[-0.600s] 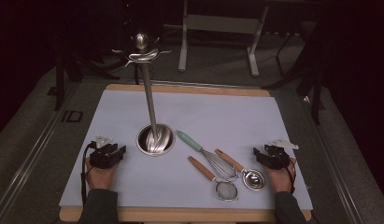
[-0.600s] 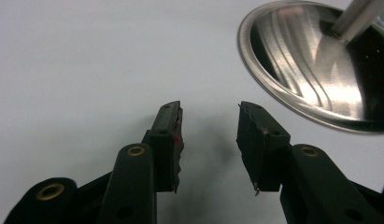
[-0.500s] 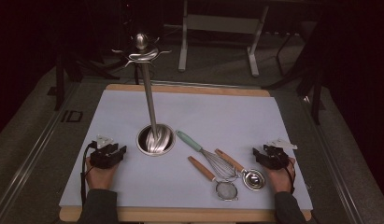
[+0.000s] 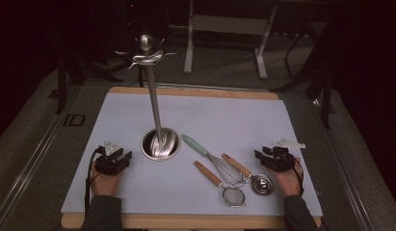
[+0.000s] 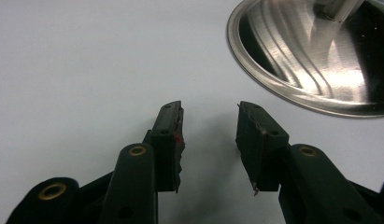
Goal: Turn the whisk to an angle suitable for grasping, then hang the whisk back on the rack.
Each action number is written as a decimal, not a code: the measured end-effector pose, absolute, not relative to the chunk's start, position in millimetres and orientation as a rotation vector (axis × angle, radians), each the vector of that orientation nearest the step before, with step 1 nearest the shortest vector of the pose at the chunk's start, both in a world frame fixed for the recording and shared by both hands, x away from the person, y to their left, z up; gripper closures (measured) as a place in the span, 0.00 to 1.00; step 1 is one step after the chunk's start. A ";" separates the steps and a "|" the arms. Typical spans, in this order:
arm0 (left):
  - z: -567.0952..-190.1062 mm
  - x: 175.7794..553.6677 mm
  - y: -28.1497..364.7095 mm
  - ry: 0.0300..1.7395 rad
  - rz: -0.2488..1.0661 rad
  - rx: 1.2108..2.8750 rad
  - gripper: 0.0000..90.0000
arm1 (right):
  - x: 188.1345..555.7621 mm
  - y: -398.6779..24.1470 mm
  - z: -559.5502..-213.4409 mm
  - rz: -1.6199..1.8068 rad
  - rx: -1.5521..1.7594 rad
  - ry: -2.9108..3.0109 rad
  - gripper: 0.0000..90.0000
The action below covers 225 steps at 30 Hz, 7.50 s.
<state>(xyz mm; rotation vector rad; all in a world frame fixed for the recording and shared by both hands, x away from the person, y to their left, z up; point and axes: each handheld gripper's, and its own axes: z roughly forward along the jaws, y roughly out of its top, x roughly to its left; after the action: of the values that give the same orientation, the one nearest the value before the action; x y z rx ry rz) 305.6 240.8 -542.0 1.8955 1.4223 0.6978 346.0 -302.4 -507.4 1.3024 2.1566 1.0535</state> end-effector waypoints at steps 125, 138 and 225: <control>-541.8 303.7 243.5 1.402 0.684 1.865 0.69 | 418.9 -153.2 -453.9 1.487 0.996 2.627 0.77; -541.5 302.7 243.3 1.391 0.691 1.867 0.68 | 414.8 -151.0 -438.3 1.514 0.889 2.585 0.77; -541.3 302.1 244.2 1.391 0.690 1.853 0.67 | 382.8 -125.2 -333.1 1.990 0.390 2.431 0.77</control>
<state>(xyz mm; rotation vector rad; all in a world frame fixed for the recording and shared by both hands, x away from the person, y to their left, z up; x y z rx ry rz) 302.1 244.2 -541.3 1.8535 1.3906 0.6901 382.8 -125.2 -333.1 0.3897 2.4308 1.9897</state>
